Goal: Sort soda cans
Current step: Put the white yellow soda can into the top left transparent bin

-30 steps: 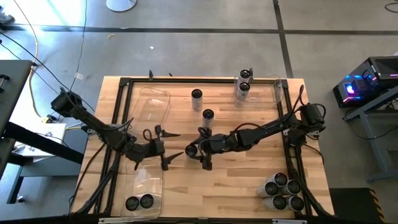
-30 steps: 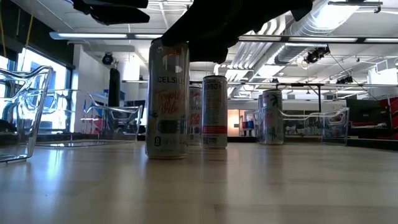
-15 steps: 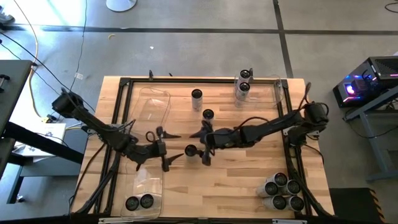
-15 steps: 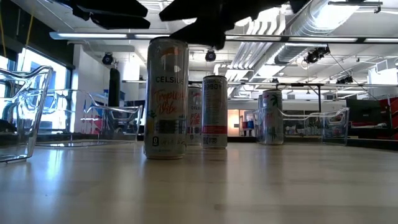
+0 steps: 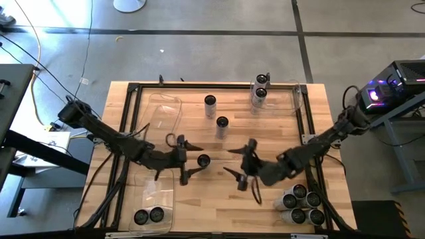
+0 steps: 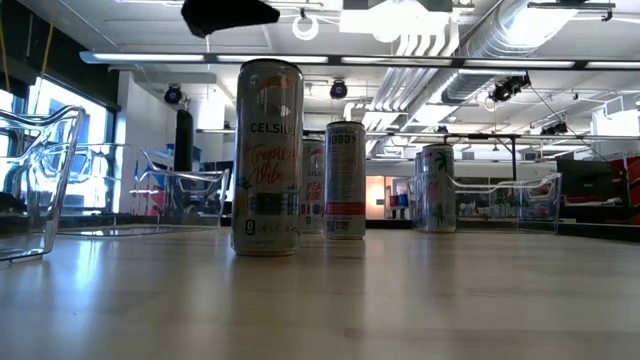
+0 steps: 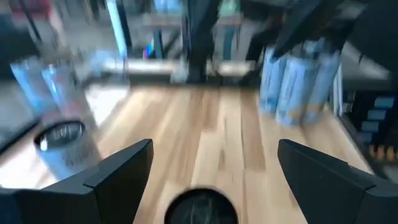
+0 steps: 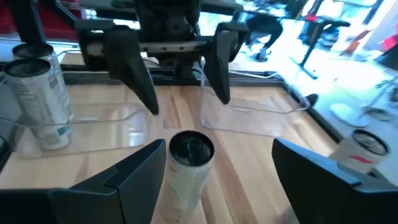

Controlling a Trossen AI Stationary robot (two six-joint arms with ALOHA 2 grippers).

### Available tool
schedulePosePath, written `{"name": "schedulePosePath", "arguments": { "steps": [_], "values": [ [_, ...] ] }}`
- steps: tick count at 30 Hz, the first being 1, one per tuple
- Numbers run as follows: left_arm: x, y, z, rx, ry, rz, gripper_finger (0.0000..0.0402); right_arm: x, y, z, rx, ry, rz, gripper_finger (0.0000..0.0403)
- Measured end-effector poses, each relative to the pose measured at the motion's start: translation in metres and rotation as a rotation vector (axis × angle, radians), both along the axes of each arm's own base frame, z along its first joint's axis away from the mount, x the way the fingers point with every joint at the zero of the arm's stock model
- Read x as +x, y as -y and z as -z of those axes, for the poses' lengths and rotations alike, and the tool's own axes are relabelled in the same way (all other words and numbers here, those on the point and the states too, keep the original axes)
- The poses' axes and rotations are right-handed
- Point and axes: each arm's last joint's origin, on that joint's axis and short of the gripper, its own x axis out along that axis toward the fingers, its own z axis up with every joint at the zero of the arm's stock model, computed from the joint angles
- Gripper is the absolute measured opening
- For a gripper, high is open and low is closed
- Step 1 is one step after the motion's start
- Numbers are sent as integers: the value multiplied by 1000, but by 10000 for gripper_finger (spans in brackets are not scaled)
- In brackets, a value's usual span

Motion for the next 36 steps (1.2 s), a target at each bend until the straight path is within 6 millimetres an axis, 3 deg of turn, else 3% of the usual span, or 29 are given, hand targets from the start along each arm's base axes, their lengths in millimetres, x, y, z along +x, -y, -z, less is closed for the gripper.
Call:
{"name": "schedulePosePath", "arguments": {
  "steps": [6, 13, 20, 29, 36],
  "values": [
    [33, -6, -7, -53, -258, -55, 337, -12, -25, 9, -66, -1, 29, 289],
    [63, -4, 6, -27, -503, -57, 337, -18, -33, 13, -88, -18, 21, 289],
    [71, -2, 5, 22, -536, -67, 337, -19, -34, 14, -84, -26, 24, 289],
    [65, -6, 5, -2, -645, -58, 335, -19, -33, 15, -71, -29, 30, 289],
    [68, -14, 7, -52, -674, -29, 289, -20, -33, 15, -71, -32, 30, 289]
  ]
}}
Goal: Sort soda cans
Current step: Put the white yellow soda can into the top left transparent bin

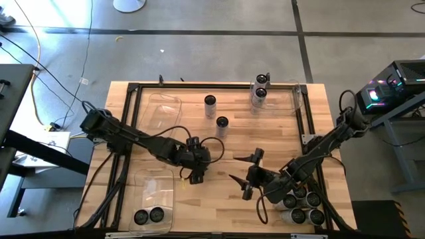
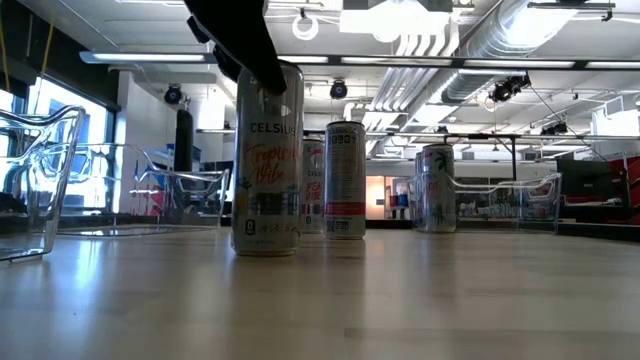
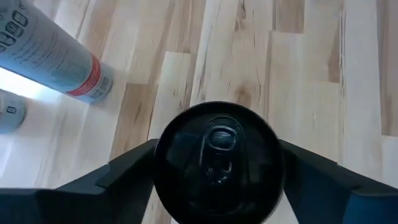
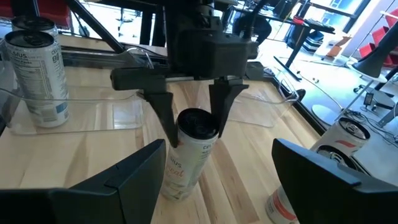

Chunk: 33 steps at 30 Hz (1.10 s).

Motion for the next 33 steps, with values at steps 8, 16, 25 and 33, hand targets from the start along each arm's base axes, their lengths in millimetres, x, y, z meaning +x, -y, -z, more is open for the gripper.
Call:
{"name": "schedulePosePath", "arguments": {
  "steps": [8, 16, 25, 33],
  "values": [
    [0, -18, -9, -77, -33, 133, 245, -1, 1, 1, 1, -10, 4, 289],
    [-52, -26, -78, 153, -123, 411, 245, -3, 3, 7, 22, -41, 29, 289],
    [-126, -43, -124, 281, -236, 393, 245, -3, 3, 7, 31, -33, 39, 289],
    [-168, -72, -124, 288, -202, 231, 245, -3, 3, 7, 31, -32, 40, 289]
  ]
}}
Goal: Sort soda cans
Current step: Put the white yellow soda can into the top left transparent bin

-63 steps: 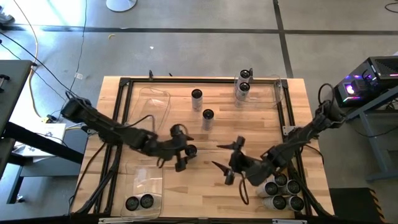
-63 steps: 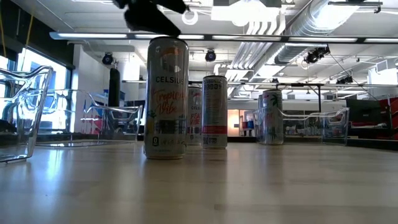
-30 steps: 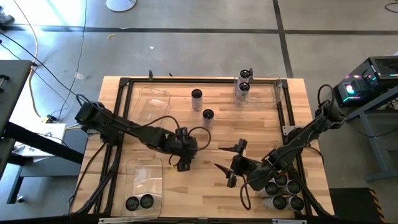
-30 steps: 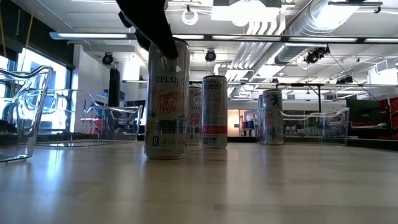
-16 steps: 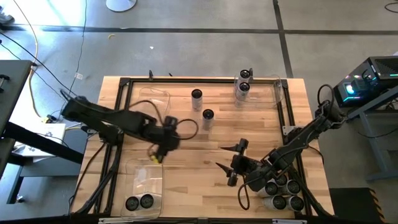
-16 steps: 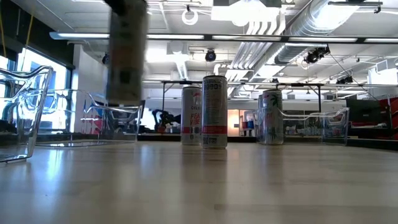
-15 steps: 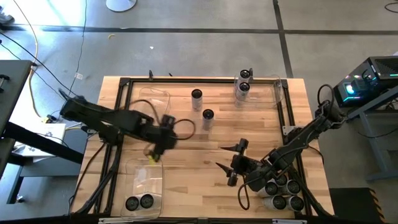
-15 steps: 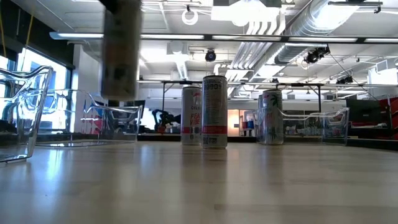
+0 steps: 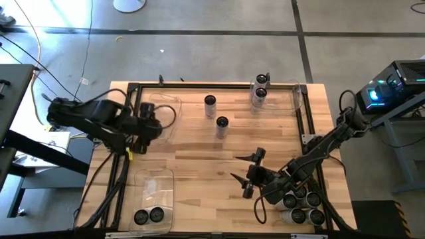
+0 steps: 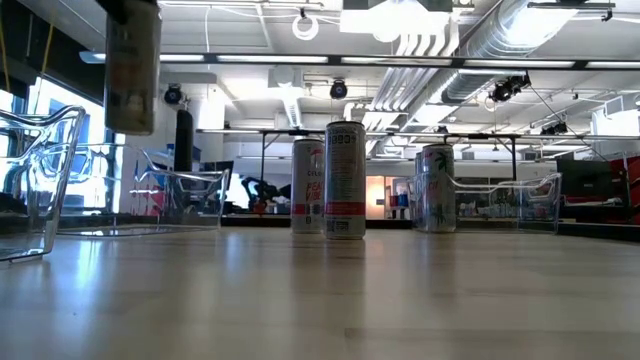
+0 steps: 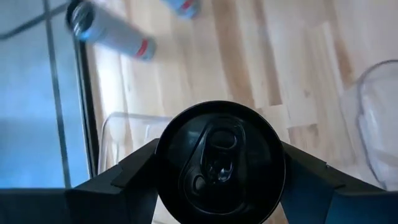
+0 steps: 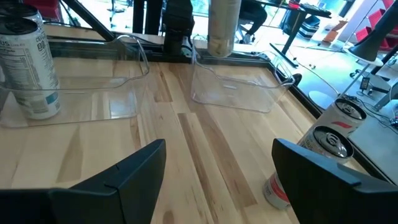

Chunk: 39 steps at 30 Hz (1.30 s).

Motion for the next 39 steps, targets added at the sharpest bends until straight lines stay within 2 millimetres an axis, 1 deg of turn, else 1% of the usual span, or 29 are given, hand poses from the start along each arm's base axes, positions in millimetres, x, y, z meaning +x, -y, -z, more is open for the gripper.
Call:
{"name": "schedulePosePath", "arguments": {
  "steps": [3, 5, 9, 11, 16, 21, 25, 30, 35, 39],
  "values": [
    [-9, -11, 12, -31, -19, -71, 245, 0, 0, 0, 0, 0, 0, 289],
    [-9, -15, 22, -59, -43, -93, 245, 0, 0, 0, 0, 0, 0, 289],
    [-3, -21, 39, -110, -53, -123, 245, 0, 0, 0, 0, 1, 2, 289],
    [4, -23, 45, -138, -27, -113, 245, 0, 0, 0, 2, 2, 3, 289],
    [20, -34, 46, -188, 75, -87, 245, 1, 0, 0, 7, 5, 4, 289],
    [23, -50, 44, -160, 128, -134, 245, 1, 0, 0, 7, 5, 4, 289],
    [15, -59, 47, -175, 66, -185, 245, 1, 0, 0, 7, 4, 4, 289],
    [2, -58, 51, -239, -43, -242, 245, 1, 0, 0, 7, 4, 4, 289],
    [-17, -55, 40, -260, 34, -273, 245, 1, 0, 0, 7, 4, 5, 289],
    [-34, -53, 31, -276, 123, -304, 245, 4, -3, 8, -9, -15, 4, 289]
  ]
}}
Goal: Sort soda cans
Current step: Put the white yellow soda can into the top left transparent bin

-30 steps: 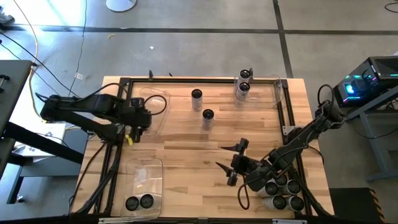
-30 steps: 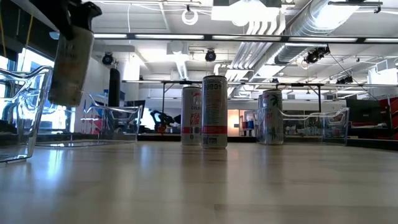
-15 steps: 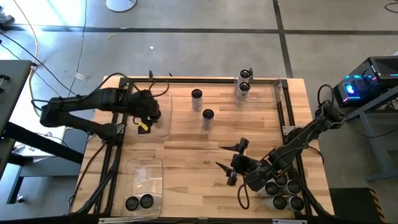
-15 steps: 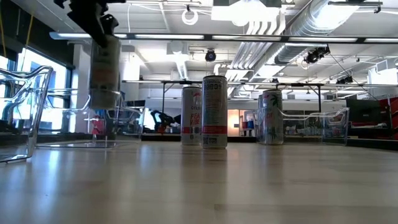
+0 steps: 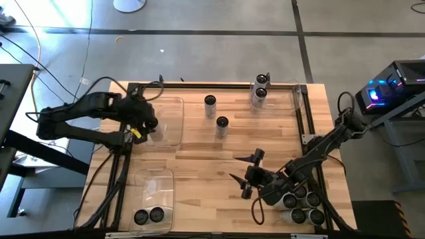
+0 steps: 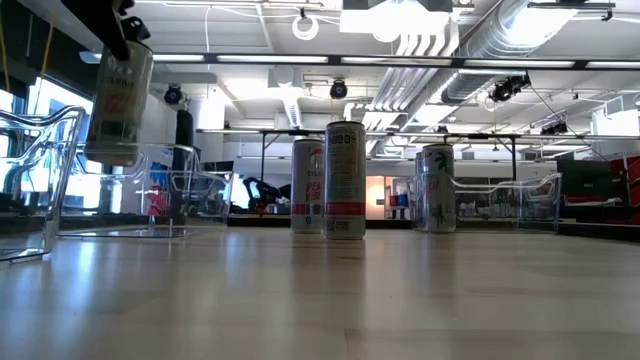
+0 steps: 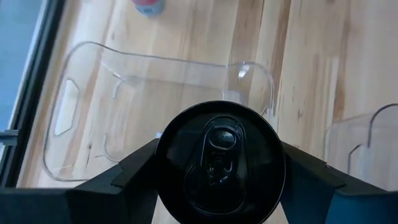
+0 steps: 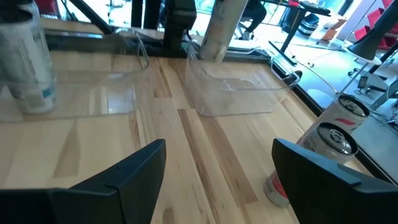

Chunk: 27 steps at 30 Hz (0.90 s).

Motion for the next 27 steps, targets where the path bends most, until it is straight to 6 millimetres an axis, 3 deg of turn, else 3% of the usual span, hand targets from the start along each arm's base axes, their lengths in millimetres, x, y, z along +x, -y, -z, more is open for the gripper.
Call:
{"name": "schedulePosePath", "arguments": {
  "steps": [3, 6, 11, 18, 27],
  "values": [
    [-7, 1, 4, 8, 73, -7, 245, 5, -2, 9, -19, -23, 4, 289],
    [-11, 2, 21, -1, 84, 0, 245, 9, -5, 15, -23, -22, 1, 289],
    [-18, 3, 51, -3, 21, 25, 245, 12, -7, 12, -44, 3, -23, 289],
    [-13, 5, 82, -53, 23, 118, 245, 15, -10, 6, -70, 34, -48, 289],
    [-11, 6, 81, -72, 21, 155, 245, 16, -9, 5, -62, 44, -46, 289]
  ]
}}
